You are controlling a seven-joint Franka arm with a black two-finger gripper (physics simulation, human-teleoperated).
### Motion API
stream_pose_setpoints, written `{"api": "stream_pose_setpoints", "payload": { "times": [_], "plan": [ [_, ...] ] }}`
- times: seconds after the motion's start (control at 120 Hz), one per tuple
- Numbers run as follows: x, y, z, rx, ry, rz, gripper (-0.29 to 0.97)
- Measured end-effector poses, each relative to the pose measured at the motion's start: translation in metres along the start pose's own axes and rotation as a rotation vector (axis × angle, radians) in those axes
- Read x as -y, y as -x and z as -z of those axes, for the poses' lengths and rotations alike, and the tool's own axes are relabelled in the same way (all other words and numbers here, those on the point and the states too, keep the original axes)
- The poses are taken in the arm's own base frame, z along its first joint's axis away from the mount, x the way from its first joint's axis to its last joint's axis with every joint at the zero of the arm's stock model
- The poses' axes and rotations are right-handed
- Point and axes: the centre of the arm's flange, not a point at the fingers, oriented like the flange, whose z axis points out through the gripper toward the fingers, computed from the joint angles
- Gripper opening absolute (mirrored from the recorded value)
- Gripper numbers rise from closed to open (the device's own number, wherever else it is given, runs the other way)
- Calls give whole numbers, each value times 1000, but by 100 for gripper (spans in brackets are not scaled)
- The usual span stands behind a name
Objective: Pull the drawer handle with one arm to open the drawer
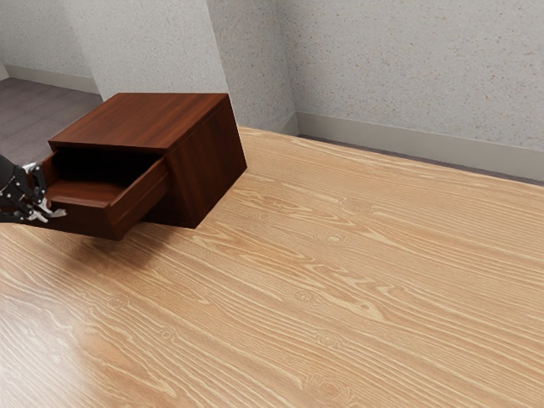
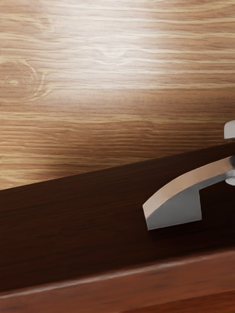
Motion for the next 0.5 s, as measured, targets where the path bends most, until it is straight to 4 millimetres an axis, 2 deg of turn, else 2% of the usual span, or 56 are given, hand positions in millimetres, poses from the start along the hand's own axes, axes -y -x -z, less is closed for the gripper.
{"api": "stream_pose_setpoints", "payload": {
  "times": [0.183,0.35,0.45,0.5],
  "plan": [
    [-3,0,0,-1,4,-1,-3],
    [-4,0,2,-2,9,-1,5],
    [-6,-2,16,6,7,-1,10],
    [-6,-6,33,19,-3,-5,13]
  ]
}}
